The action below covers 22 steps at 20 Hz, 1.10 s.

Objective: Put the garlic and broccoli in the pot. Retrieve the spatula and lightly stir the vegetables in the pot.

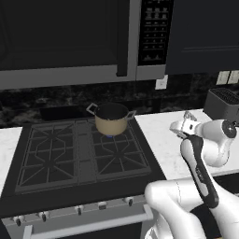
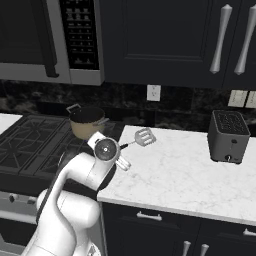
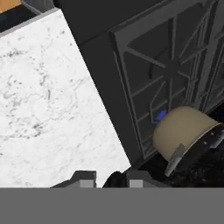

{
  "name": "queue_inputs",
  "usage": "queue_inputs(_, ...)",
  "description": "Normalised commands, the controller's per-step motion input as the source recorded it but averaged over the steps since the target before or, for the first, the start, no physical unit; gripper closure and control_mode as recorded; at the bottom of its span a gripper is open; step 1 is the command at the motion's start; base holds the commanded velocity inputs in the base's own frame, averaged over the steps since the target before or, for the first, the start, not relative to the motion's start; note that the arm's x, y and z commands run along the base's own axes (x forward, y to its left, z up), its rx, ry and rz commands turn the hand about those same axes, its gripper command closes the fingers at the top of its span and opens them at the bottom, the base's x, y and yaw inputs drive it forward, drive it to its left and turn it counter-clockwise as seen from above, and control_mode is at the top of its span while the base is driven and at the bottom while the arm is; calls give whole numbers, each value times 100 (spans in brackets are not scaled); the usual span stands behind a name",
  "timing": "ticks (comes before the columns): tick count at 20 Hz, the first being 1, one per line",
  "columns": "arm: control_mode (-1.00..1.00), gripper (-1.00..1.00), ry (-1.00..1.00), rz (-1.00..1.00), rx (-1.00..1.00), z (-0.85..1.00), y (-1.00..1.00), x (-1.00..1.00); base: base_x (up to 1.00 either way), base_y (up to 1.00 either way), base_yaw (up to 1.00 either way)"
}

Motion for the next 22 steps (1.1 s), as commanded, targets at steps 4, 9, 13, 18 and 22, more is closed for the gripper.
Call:
queue_inputs(4,-100,100,0,-20,44,85,30,-9,0,0,0)
queue_inputs(9,-100,100,8,-26,55,54,15,-34,0,0,0)
queue_inputs(13,-100,100,2,-19,61,39,6,-53,0,0,0)
queue_inputs(18,-100,100,0,-10,67,28,12,-62,0,0,0)
queue_inputs(22,-100,100,-3,-13,58,13,38,-10,0,0,0)
